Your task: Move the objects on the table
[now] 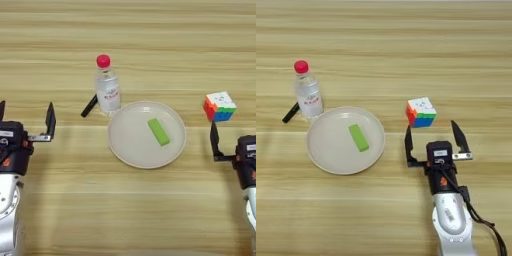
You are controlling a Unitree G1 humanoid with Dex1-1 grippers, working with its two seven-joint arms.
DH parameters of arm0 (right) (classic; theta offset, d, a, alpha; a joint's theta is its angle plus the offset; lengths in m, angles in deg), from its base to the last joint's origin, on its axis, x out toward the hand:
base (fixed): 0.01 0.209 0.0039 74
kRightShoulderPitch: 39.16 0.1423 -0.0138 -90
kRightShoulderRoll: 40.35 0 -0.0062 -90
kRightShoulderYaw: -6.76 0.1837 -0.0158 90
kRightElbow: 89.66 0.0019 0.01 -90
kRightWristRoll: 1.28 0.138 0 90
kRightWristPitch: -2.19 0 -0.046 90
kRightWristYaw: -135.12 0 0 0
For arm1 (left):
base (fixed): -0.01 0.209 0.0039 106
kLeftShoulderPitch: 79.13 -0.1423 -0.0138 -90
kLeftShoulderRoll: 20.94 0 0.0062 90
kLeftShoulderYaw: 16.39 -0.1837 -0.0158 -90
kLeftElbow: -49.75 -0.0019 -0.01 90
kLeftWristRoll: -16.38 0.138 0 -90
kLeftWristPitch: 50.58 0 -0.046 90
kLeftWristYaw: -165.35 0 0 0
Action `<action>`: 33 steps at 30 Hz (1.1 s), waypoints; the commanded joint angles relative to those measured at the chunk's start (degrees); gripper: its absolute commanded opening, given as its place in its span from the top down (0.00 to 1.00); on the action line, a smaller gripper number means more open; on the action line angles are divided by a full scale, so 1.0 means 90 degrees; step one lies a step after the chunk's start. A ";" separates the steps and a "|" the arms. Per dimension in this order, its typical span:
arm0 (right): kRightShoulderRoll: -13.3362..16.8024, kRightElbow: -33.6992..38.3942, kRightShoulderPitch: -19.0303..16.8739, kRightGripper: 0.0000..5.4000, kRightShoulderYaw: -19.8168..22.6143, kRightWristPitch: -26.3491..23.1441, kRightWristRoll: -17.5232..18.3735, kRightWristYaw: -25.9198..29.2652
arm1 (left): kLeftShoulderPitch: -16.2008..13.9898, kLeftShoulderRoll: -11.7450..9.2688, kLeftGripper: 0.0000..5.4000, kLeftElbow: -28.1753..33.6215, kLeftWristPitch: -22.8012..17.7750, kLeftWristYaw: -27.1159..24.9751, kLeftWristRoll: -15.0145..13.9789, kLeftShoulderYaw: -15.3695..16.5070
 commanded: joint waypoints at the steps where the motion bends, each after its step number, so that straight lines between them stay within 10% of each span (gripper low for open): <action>1: 0.0127 0.0071 -0.0037 0.01 0.0279 -0.0108 0.0196 0.0021 | -0.0067 0.0098 0.00 0.0297 -0.0413 0.0021 -0.0279 -0.0026; 14: 0.0454 -0.0281 0.0358 0.01 0.0559 -0.0220 0.0255 0.0191 | 0.0090 0.0332 0.00 0.0721 -0.0496 0.0295 0.0054 -0.0382; 33: 0.0516 -0.1199 0.1315 0.01 0.0528 -0.0077 0.0498 0.0265 | 0.1052 0.0419 0.00 -0.0213 -0.1118 -0.0402 -0.0645 -0.0729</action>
